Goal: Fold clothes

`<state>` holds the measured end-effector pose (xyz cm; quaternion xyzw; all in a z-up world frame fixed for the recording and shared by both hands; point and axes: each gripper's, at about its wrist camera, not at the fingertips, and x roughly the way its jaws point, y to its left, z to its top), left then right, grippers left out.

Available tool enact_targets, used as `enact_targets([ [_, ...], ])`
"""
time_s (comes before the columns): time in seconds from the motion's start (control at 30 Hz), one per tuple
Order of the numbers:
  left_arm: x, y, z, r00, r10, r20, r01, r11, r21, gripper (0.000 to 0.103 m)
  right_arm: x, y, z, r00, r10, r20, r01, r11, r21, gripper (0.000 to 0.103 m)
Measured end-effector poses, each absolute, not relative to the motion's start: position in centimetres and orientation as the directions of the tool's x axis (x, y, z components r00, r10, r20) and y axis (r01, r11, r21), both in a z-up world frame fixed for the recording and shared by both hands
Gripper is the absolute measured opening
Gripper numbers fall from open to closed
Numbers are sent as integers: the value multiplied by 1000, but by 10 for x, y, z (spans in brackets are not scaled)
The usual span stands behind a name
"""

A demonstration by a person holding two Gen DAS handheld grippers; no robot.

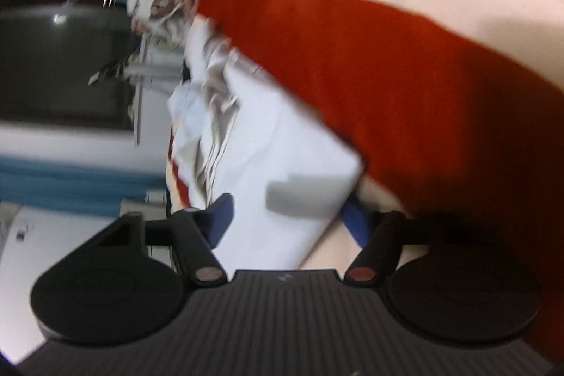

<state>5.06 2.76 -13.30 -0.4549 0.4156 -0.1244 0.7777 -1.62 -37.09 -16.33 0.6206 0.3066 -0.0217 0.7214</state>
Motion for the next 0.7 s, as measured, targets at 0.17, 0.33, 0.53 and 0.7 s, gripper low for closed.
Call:
enact_targets([
  [0.17,53,30,-135,653,-564,-505,-171,540,-824,10,-16,-369,-158,827,280,-487,395,326,859,15],
  [0.33,43,28,-119,688,-564,-456,-113,537,-836,8,-26,-368,-139,853,257,-455,333,403,853,8],
  [0.53,16,41,-91,733,-562,-383,-39,527,-849,7,-50,-358,-103,899,250,-360,194,509,838,7],
  [0.7,-16,44,-59,754,-567,-332,44,548,-835,7,-83,-353,-88,918,247,-311,146,519,842,7],
])
